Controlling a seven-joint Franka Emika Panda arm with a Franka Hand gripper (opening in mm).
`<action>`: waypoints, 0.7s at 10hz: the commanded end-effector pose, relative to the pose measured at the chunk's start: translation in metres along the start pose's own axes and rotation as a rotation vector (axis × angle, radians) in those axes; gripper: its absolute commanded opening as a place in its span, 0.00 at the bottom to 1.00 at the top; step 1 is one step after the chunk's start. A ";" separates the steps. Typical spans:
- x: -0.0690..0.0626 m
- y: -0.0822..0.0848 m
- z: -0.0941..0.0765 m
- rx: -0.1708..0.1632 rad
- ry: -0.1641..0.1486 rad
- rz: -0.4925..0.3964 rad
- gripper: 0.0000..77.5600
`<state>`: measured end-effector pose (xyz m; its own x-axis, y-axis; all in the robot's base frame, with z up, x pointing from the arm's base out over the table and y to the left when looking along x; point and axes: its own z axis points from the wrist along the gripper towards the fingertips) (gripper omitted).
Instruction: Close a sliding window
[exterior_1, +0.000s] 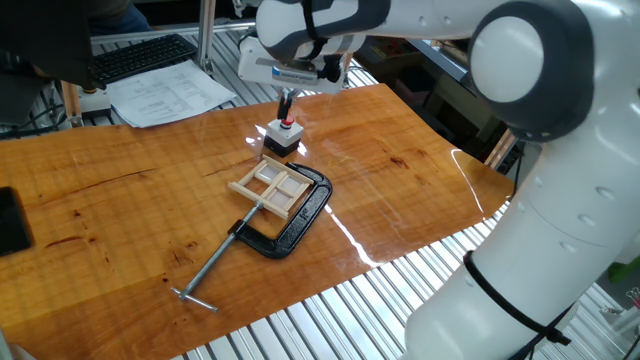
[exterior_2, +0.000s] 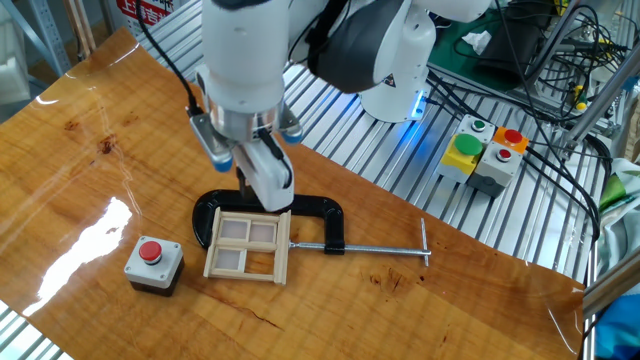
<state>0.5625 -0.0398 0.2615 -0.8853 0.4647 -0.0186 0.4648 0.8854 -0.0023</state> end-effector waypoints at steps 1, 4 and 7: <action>-0.010 0.005 0.029 0.005 -0.003 -0.007 0.00; -0.012 0.007 0.054 0.019 -0.014 -0.014 0.00; -0.015 0.010 0.081 0.015 -0.025 -0.020 0.00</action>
<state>0.5773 -0.0387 0.1916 -0.8914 0.4521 -0.0317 0.4528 0.8914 -0.0182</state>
